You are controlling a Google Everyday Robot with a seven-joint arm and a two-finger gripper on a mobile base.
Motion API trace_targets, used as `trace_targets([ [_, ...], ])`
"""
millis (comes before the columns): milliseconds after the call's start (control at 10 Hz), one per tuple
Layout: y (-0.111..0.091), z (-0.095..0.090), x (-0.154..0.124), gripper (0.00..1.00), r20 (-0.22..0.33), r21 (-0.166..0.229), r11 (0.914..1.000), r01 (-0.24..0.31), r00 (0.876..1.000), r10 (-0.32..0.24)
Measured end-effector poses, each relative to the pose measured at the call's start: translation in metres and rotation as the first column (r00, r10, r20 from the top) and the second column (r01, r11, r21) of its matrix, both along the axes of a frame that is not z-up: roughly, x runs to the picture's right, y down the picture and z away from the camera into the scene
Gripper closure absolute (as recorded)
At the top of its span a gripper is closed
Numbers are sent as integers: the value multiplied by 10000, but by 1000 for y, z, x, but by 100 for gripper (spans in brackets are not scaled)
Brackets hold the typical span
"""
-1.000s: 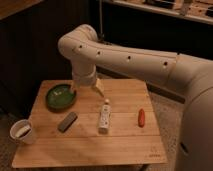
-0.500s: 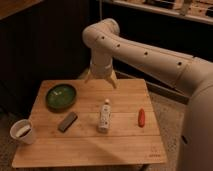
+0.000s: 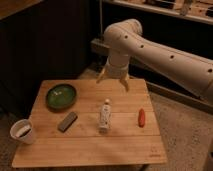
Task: Move the arm in a circular motion
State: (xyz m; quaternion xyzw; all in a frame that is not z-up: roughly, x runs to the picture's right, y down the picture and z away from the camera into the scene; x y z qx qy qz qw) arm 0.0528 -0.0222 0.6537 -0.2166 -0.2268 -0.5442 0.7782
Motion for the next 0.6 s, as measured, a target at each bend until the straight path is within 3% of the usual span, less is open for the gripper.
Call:
trace_targets([
  [200,-4,1,10,20,9,-15,9997,-239,9997,239],
  [300,-2,-3,29,20,-80,-26,9992,-402,9992,401],
  [600,21,-24,73,20,-73,-23,9968,-805,9967,805],
])
